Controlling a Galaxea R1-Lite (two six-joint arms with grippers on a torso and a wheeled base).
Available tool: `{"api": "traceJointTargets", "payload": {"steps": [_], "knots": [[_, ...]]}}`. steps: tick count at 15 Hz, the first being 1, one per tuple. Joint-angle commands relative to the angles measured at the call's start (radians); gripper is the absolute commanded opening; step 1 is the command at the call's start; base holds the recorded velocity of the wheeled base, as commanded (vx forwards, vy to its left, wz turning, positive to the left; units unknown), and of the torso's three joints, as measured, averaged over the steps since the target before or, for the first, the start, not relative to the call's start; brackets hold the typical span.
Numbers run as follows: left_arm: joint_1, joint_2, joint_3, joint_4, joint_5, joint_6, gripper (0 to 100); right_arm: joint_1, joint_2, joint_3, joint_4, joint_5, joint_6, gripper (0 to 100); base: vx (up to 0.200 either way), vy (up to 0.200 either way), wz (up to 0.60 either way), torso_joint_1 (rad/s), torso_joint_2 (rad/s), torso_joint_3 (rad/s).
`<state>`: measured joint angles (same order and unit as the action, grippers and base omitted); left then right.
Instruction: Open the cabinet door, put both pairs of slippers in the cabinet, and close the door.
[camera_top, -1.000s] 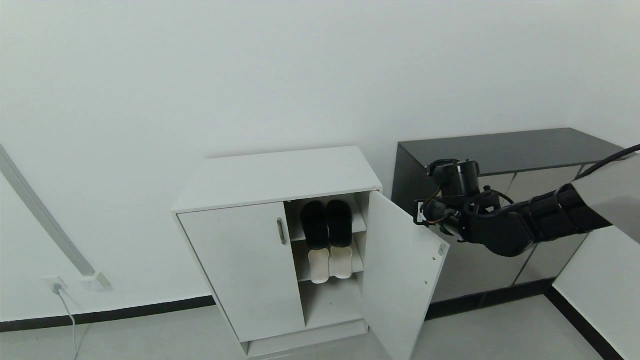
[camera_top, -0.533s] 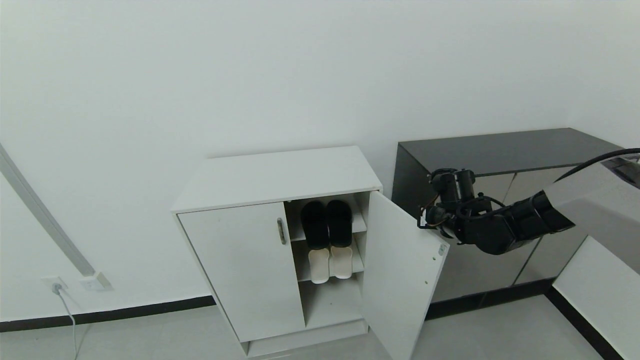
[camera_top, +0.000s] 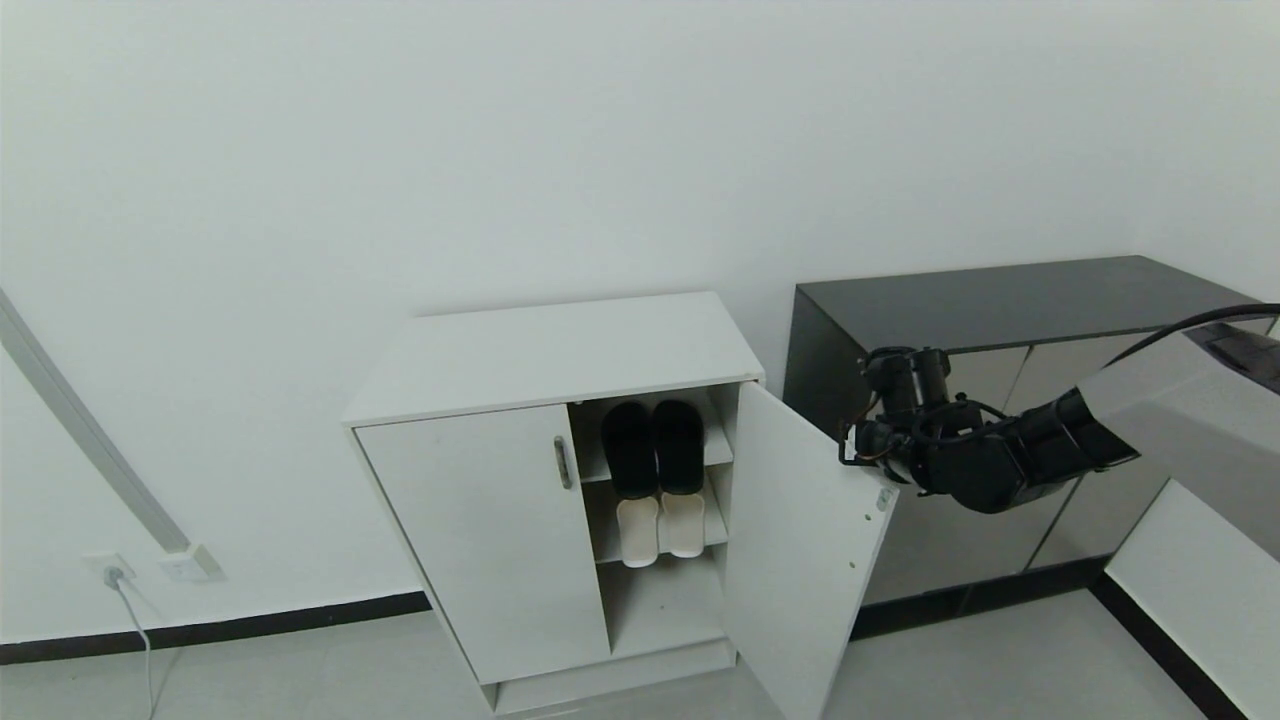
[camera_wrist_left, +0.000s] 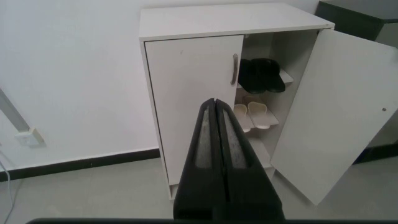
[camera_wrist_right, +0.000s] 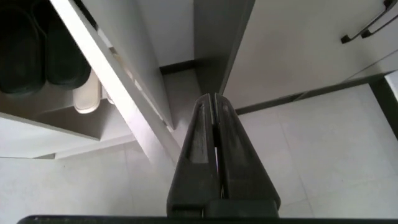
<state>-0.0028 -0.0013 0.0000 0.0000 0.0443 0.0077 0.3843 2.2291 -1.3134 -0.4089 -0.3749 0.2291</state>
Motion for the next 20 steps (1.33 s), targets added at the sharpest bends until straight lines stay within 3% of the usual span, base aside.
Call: {"api": "traceJointTargets", "payload": {"steps": [1,5,10,15,20], "knots": [[0.0,0.001,0.0,0.0,0.0,0.0,0,0.016,-0.013,0.014,-0.001,0.001,0.001,0,0.0,0.0,0.0,0.0,0.0,0.0],[0.0,0.001,0.0,0.0,0.0,0.0,0,0.077,-0.037,0.057,-0.002,-0.001,0.001,0,0.0,0.0,0.0,0.0,0.0,0.0],[0.0,0.001,0.0,0.0,0.0,0.0,0,0.245,-0.151,0.135,-0.007,-0.007,0.029,0,0.0,0.0,0.0,0.0,0.0,0.0],[0.0,0.001,0.0,0.0,0.0,0.0,0,0.263,-0.172,0.258,-0.197,0.005,-0.06,0,0.0,0.0,0.0,0.0,0.0,0.0],[0.0,0.001,0.0,0.0,0.0,-0.002,0,0.285,-0.171,0.267,-0.212,0.017,-0.065,0,0.0,0.0,0.12,0.0,0.0,0.0]]}}
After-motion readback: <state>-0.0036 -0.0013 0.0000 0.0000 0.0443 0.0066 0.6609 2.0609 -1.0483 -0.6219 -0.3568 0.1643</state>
